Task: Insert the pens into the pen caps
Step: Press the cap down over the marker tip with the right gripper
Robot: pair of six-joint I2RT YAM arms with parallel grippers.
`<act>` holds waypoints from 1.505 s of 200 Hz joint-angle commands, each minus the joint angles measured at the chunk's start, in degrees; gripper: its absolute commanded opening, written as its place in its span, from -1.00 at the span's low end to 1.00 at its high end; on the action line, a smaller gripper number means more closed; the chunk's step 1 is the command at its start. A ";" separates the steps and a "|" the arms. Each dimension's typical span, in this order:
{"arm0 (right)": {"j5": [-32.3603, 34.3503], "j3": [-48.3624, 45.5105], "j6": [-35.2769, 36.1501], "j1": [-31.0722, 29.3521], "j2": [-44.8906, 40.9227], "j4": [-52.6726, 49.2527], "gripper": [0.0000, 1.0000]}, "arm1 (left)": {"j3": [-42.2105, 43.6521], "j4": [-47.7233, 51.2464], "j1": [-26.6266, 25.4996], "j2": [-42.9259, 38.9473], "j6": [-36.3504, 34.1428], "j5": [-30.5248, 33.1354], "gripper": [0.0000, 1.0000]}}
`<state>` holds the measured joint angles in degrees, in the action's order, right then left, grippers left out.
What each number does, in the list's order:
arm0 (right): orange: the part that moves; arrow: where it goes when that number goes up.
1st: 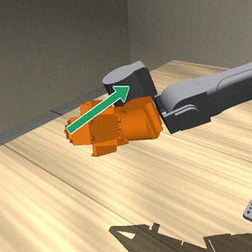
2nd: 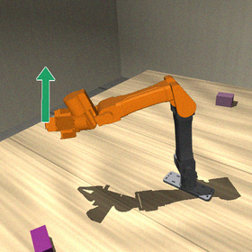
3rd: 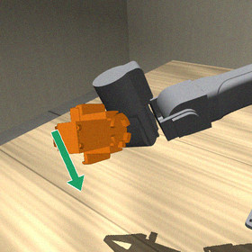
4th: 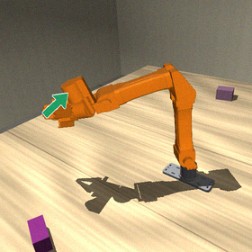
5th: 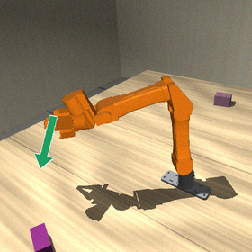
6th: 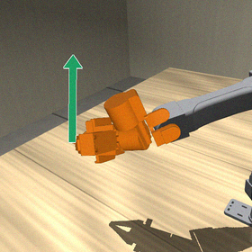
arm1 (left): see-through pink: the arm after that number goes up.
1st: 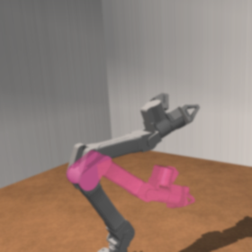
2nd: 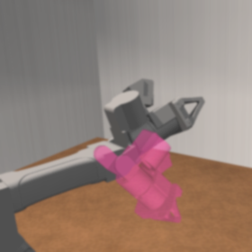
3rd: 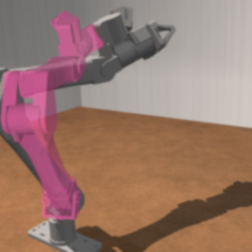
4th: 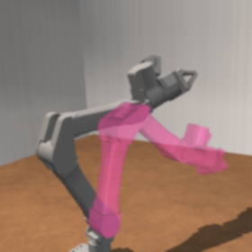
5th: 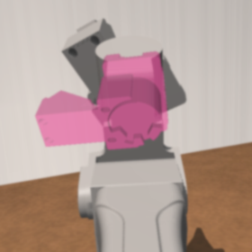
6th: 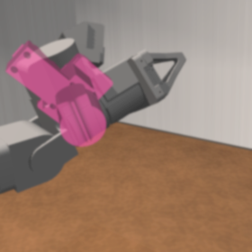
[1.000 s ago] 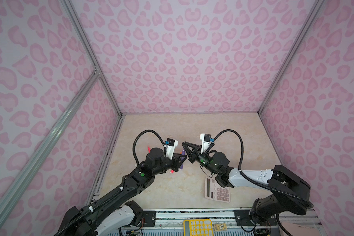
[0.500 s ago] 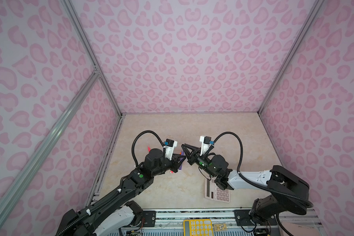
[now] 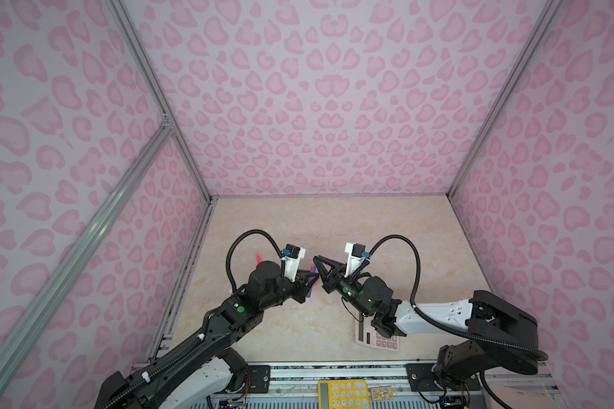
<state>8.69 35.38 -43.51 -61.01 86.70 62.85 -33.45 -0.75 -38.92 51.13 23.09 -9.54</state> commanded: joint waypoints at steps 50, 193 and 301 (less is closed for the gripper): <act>-2.72 2.04 3.07 0.43 0.08 -0.87 -0.03 | 0.11 -3.03 0.13 -0.53 -0.15 2.59 -0.94; -16.82 19.02 1.50 9.93 4.00 -28.46 0.01 | -0.75 -2.83 0.01 1.94 -0.68 1.84 -0.94; -18.47 17.17 0.20 9.34 3.66 -25.60 -0.82 | -1.34 -1.60 -0.02 2.72 -0.32 4.45 -0.94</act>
<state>-9.28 53.15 -43.38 -51.29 90.48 36.47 -33.76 -0.58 -39.03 53.58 22.83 -7.11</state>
